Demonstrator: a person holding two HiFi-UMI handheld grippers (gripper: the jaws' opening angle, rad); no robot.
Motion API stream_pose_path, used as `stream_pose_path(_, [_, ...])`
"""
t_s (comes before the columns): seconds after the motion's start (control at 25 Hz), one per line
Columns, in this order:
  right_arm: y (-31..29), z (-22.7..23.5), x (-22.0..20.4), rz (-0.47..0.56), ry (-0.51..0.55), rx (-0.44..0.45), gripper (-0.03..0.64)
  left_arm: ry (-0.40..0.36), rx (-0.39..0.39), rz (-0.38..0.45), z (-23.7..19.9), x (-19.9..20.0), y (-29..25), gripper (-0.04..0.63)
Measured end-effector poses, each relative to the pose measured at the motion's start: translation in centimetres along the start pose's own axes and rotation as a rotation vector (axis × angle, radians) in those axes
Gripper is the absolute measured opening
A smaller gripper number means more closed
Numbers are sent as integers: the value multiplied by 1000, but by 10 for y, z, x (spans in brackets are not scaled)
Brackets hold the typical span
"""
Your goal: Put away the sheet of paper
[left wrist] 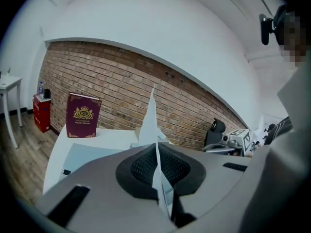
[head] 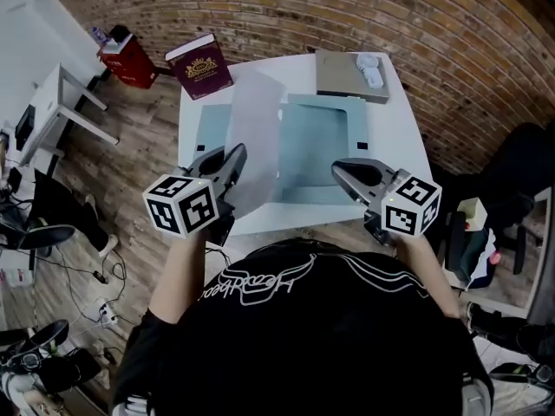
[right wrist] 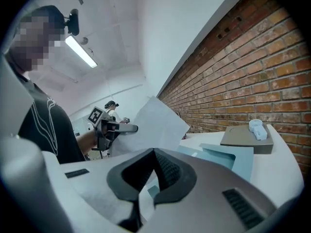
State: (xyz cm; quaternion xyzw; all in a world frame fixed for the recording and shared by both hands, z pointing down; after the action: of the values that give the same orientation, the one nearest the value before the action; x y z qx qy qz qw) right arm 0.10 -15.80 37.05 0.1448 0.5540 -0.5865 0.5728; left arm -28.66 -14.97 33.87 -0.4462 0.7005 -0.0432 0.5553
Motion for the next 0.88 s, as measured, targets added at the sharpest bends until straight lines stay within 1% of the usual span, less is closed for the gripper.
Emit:
stream_pose_path(0.08, [-8,3,-1,-1,-20,-4,3,28,-15,-11,-15,1,-5,31])
stream_pose_path(0.28, [-26,11,-7,-8,-70,-16,3,129,-69,-23,-51,-2,-17,31])
stream_pose_path(0.48, [-34,16,-20,-11,-125,-35,3,200,-129,-55,-74,-6,-33,31])
stream_pose_path(0.56, [-34,19,-25,-14,-139,-45,3,228,-171,-54,-77,-4,-40,31])
stream_pose_path(0.64, [-34,21,-29,-17,-156,-56,3,273,-218,-49,-81,-4,-47,31])
stream_pose_path(0.76, [-32,21,-32,-21,-181,-70,3,362,-286,-45,-90,-8,-54,31])
stream_pose_path(0.88, [-30,24,-29,-24,-181,-81,3,448,-346,-39,-102,-14,-61,31])
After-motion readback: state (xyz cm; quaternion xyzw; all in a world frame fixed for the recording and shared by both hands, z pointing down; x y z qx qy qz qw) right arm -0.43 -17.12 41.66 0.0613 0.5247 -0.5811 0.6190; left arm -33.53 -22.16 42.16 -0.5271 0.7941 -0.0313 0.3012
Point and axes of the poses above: the fingertips, and each gripper's own axes: y backward along the fingers, z to its right, x out of its top, the point moved 8 cm from there along y, backward along the fingers, and after that the axes turned 14 degrees about -z, right-handed, at the moved point
